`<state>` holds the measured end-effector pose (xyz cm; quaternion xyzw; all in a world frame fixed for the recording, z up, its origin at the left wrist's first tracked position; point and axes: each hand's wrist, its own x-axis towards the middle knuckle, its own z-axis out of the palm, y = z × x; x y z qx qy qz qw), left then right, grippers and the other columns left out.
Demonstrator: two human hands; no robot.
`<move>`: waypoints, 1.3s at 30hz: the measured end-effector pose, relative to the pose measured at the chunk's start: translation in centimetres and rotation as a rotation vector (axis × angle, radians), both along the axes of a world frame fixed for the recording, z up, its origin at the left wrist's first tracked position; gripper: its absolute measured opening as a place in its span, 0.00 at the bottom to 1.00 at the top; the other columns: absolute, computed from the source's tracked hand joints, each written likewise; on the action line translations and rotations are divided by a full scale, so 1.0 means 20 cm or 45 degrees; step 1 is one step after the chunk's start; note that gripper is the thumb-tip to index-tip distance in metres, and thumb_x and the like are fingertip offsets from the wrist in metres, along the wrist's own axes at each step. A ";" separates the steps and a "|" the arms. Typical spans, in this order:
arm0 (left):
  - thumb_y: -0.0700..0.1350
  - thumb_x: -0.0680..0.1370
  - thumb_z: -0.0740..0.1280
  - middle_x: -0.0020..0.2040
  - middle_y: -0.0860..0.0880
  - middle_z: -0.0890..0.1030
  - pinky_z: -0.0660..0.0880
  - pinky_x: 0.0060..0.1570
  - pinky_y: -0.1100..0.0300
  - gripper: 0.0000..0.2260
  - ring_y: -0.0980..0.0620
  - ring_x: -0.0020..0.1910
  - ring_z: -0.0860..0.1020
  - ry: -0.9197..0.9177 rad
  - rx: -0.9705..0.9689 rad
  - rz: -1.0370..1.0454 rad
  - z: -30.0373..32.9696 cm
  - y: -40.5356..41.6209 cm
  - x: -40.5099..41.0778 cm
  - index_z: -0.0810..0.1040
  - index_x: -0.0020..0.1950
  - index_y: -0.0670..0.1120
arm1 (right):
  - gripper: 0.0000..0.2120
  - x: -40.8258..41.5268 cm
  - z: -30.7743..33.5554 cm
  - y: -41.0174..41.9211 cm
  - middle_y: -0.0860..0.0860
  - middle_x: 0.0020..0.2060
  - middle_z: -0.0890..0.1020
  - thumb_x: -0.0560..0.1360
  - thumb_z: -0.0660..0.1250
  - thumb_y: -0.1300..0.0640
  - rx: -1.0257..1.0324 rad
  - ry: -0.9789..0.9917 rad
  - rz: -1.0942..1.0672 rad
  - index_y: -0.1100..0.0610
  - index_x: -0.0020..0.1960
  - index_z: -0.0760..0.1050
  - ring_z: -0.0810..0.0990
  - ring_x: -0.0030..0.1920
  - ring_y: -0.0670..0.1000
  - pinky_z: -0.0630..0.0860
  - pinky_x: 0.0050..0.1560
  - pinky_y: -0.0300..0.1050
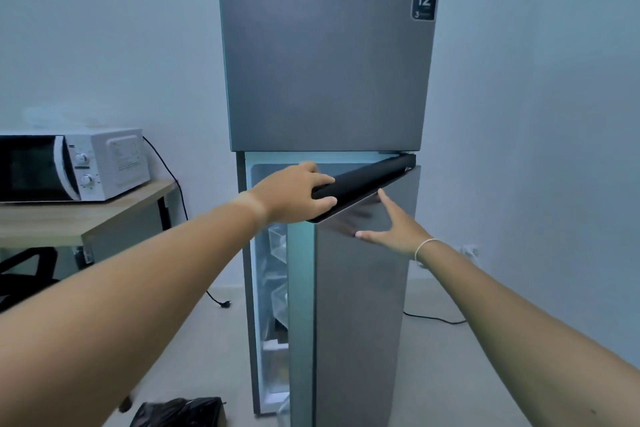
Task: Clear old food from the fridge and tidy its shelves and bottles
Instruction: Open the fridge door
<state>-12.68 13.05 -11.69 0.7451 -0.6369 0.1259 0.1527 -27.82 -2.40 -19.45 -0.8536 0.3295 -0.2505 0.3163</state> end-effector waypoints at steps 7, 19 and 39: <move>0.57 0.77 0.60 0.55 0.44 0.74 0.72 0.58 0.52 0.13 0.45 0.54 0.76 0.079 -0.029 -0.093 -0.01 -0.01 -0.35 0.75 0.50 0.49 | 0.57 -0.34 -0.13 0.23 0.42 0.77 0.55 0.59 0.76 0.39 0.084 0.173 0.077 0.45 0.77 0.45 0.59 0.76 0.50 0.62 0.74 0.52; 0.60 0.77 0.58 0.58 0.44 0.74 0.66 0.57 0.57 0.24 0.44 0.59 0.74 0.193 -0.059 -0.353 -0.07 -0.10 -0.82 0.75 0.62 0.43 | 0.36 -0.86 -0.26 0.46 0.42 0.65 0.74 0.68 0.73 0.45 0.228 -0.072 -0.175 0.44 0.72 0.61 0.74 0.65 0.48 0.71 0.66 0.45; 0.53 0.80 0.56 0.76 0.48 0.63 0.58 0.74 0.52 0.25 0.48 0.76 0.59 0.084 0.238 -0.473 -0.49 -0.33 -1.02 0.58 0.76 0.49 | 0.35 -1.32 -0.28 0.31 0.51 0.75 0.63 0.75 0.66 0.50 0.258 -0.308 -0.811 0.52 0.77 0.54 0.65 0.73 0.55 0.68 0.70 0.55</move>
